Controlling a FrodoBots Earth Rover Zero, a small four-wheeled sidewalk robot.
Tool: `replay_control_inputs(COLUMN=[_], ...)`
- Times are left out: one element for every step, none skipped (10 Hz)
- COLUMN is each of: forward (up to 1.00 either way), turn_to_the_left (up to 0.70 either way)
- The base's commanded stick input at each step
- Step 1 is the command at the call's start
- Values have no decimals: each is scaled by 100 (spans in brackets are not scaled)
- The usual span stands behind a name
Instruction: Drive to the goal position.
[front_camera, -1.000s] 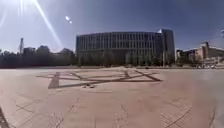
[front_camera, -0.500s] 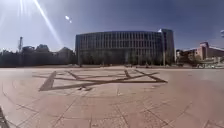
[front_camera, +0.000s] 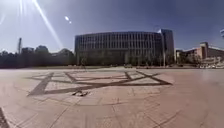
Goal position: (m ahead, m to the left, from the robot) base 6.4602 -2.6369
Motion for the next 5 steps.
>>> replay_control_inputs(forward=[70,70,70,70,70], turn_to_the_left=[-1,-1,-1,-1,-1])
